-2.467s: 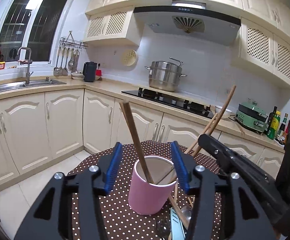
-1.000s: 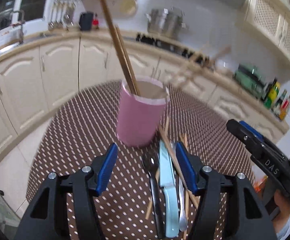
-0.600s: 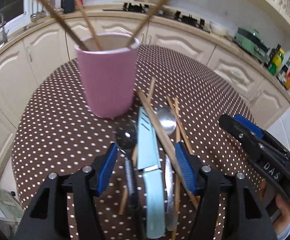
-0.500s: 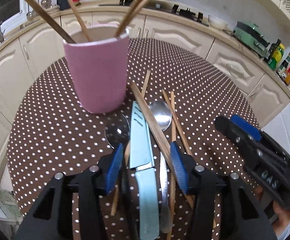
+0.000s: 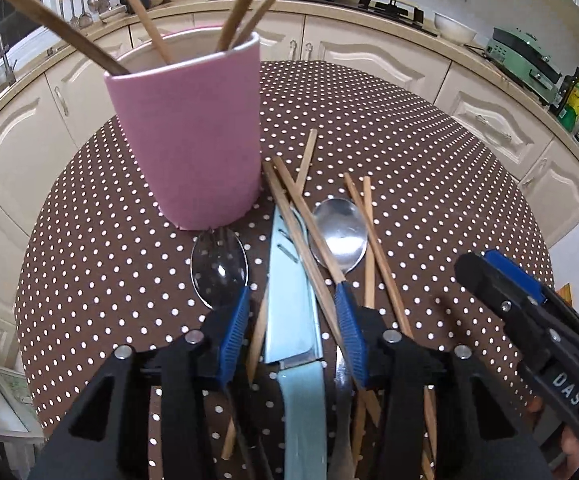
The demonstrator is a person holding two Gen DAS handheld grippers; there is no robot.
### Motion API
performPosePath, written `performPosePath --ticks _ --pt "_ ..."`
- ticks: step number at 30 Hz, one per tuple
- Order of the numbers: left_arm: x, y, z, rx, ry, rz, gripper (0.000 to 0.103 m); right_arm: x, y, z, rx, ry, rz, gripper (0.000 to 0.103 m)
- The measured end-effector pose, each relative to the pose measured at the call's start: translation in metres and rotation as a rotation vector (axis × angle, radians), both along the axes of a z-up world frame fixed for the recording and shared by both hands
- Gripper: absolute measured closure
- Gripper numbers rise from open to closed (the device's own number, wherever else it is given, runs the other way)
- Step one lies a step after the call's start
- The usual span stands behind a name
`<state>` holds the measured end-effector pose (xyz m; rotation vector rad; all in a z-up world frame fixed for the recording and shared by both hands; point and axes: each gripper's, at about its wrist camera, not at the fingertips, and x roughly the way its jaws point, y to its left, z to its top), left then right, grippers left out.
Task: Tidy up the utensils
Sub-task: 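Move both open grippers back down toward the utensil pile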
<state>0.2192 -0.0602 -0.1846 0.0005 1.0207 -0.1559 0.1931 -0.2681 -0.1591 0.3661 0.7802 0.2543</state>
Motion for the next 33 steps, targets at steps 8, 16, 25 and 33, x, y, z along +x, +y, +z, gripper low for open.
performPosePath --ticks 8,16,25,33 --pt "0.012 0.0 -0.006 0.016 0.055 0.008 0.074 0.008 0.002 -0.003 0.0 0.025 0.012 0.045" --pt "0.008 0.022 -0.005 -0.101 0.101 0.03 0.077 0.013 0.001 -0.007 -0.008 0.043 0.007 0.045" --pt "-0.01 0.045 -0.007 -0.187 0.132 0.016 0.077 0.011 0.018 -0.004 -0.086 0.04 0.02 0.045" --pt "-0.018 0.05 -0.003 -0.171 0.112 0.01 0.077 0.007 0.027 -0.01 -0.121 0.044 0.025 0.044"
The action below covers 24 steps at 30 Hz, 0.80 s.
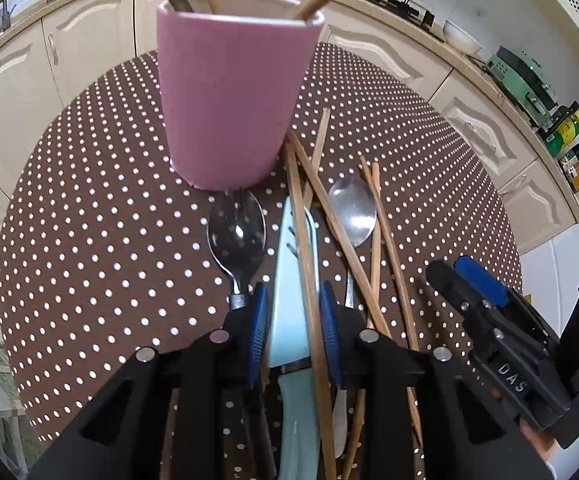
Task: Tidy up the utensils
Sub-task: 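Move both open grippers back down toward the utensil pile, then grasp a wooden chopstick from the pile with the left gripper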
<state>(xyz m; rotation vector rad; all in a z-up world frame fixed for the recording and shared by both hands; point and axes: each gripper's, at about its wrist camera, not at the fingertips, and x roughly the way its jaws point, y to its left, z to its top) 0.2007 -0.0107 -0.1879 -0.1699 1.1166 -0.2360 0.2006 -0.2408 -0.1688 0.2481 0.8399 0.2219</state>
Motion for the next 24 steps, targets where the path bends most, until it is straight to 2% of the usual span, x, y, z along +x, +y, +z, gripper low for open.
performPosePath --ticks 7,9,12,17,20,24 --pt "0.006 -0.005 0.007 0.019 -0.019 -0.005 0.077 -0.002 -0.001 -0.002 0.01 0.0 0.0 0.043" --pt "0.009 -0.008 0.008 0.037 -0.022 -0.006 0.089 -0.002 -0.002 -0.002 0.018 0.0 0.0 0.043" --pt "0.014 -0.013 0.009 0.049 -0.023 -0.015 0.092 -0.002 -0.004 -0.002 0.024 0.0 0.002 0.043" --pt "0.024 -0.016 0.007 0.024 -0.018 -0.015 0.098 -0.003 -0.005 -0.001 0.029 -0.002 0.002 0.042" --pt "0.021 -0.017 0.01 0.025 -0.041 -0.026 0.103 -0.004 -0.004 0.001 0.015 -0.001 0.013 0.042" --pt "0.005 -0.012 0.014 0.014 -0.062 -0.054 0.103 -0.001 0.0 0.019 -0.004 -0.007 0.03 0.042"
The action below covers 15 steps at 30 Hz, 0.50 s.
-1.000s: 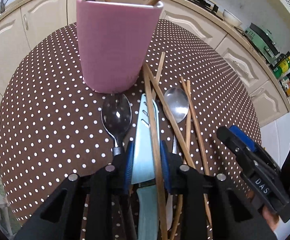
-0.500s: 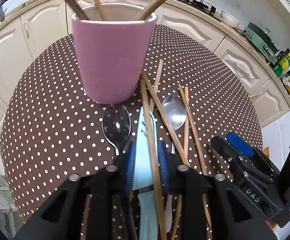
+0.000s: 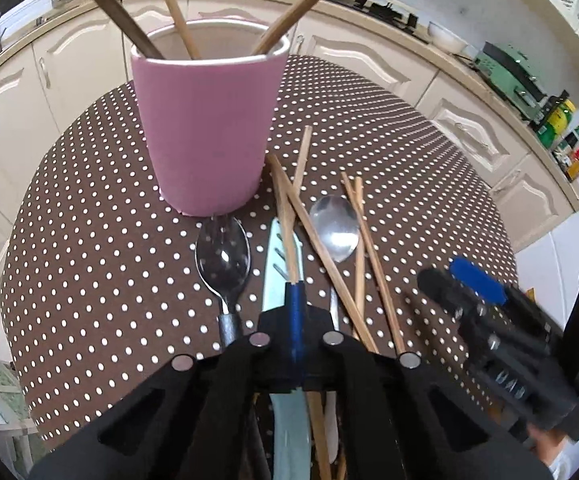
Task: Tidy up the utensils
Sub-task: 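Grasp a wooden chopstick from the pile with the left gripper, then grasp another chopstick with the right gripper while the left gripper holds its own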
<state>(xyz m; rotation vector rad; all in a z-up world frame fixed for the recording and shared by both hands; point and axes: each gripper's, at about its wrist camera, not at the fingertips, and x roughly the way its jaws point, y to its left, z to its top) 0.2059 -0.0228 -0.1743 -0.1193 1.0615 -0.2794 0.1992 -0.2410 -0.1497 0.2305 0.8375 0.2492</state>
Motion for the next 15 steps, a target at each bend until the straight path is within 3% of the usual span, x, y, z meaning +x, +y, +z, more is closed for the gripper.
performPosePath --ticks 6,15 --pt "-0.002 0.001 0.0 -0.007 0.0 -0.015 0.103 0.011 0.016 0.023 -0.071 0.01 0.048 0.042" --pt "0.018 -0.006 -0.004 0.045 0.061 -0.013 0.102 0.016 0.015 0.011 -0.042 0.077 0.054 0.042"
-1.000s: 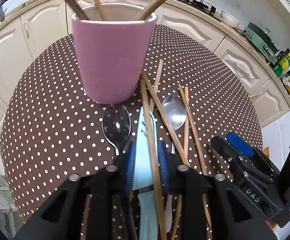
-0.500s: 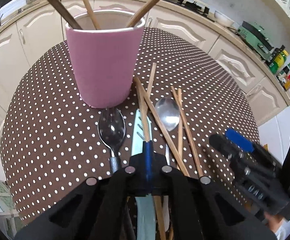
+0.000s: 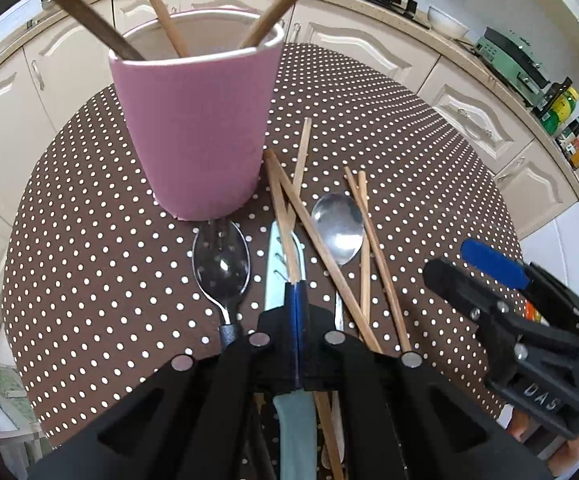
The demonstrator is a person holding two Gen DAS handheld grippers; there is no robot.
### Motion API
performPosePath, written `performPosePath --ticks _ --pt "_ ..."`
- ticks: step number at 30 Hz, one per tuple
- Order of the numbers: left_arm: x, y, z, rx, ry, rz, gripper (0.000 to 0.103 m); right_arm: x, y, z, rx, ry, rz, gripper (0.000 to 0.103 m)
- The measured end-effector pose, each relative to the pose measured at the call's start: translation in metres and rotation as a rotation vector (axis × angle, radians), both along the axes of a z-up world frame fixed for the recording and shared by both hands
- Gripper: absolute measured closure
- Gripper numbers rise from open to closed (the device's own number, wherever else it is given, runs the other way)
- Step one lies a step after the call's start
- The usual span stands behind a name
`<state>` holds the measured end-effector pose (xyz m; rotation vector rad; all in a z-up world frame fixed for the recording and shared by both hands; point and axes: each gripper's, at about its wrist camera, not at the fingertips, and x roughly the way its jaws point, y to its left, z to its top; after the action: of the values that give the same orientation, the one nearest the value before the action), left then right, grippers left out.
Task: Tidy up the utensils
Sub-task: 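Grasp another chopstick with the right gripper while the left gripper holds its own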
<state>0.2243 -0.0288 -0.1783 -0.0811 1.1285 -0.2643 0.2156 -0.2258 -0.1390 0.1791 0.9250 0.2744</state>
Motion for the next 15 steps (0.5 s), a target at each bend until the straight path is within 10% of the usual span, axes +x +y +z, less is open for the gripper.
performPosePath --ticks 10,15 --pt "0.014 -0.004 0.001 0.033 0.02 0.003 0.099 -0.001 -0.004 -0.004 0.017 0.014 0.001 0.042" --pt "0.016 -0.014 0.004 0.054 -0.004 -0.014 0.08 0.0 -0.001 -0.007 0.022 0.021 0.002 0.042"
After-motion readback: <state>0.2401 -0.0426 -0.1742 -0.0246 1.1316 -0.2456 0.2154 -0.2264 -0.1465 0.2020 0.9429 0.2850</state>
